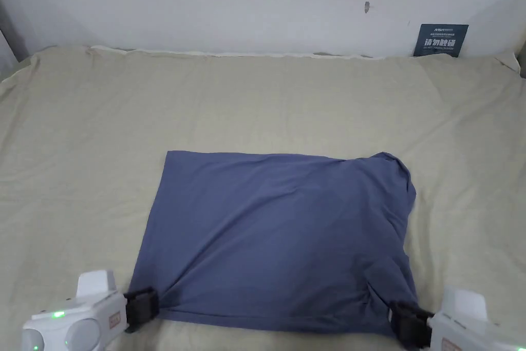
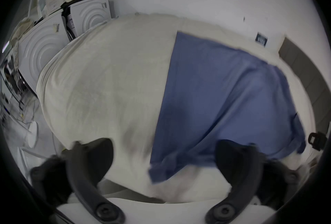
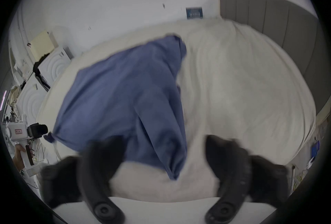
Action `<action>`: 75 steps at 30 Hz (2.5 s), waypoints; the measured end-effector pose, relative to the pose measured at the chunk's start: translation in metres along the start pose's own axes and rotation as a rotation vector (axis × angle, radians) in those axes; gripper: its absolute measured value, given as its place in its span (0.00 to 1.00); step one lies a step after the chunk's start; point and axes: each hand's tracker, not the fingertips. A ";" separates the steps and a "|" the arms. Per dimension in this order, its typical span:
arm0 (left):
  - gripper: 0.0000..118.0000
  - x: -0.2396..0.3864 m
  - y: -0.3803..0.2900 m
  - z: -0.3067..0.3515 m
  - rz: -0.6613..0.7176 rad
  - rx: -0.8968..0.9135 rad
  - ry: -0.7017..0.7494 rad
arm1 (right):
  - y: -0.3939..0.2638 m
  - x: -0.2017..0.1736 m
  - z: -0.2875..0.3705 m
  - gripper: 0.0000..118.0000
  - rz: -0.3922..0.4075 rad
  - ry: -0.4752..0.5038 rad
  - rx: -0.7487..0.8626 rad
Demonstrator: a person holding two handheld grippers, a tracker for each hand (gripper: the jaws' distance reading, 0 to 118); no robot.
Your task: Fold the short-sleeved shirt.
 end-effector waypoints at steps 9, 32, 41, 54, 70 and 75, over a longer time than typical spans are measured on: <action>0.97 0.045 0.076 0.097 -0.065 0.475 -0.082 | 0.081 -0.048 0.090 0.97 0.098 -0.065 0.485; 0.00 0.029 0.056 0.065 -0.085 0.176 -0.075 | 0.079 -0.065 0.101 0.02 0.177 -0.138 0.573; 0.93 -0.014 0.004 0.029 -0.065 0.018 -0.082 | 0.073 -0.065 0.088 0.02 0.183 -0.135 0.516; 0.12 0.005 -0.036 -0.028 -0.142 -0.075 -0.057 | 0.055 -0.058 0.069 0.02 0.177 -0.148 0.414; 0.03 0.002 -0.009 0.010 -0.110 0.022 -0.076 | -0.018 -0.040 -0.003 0.05 0.105 -0.111 -0.042; 0.03 0.003 -0.001 0.010 -0.107 0.018 -0.071 | -0.023 -0.027 -0.012 0.04 0.129 -0.097 -0.010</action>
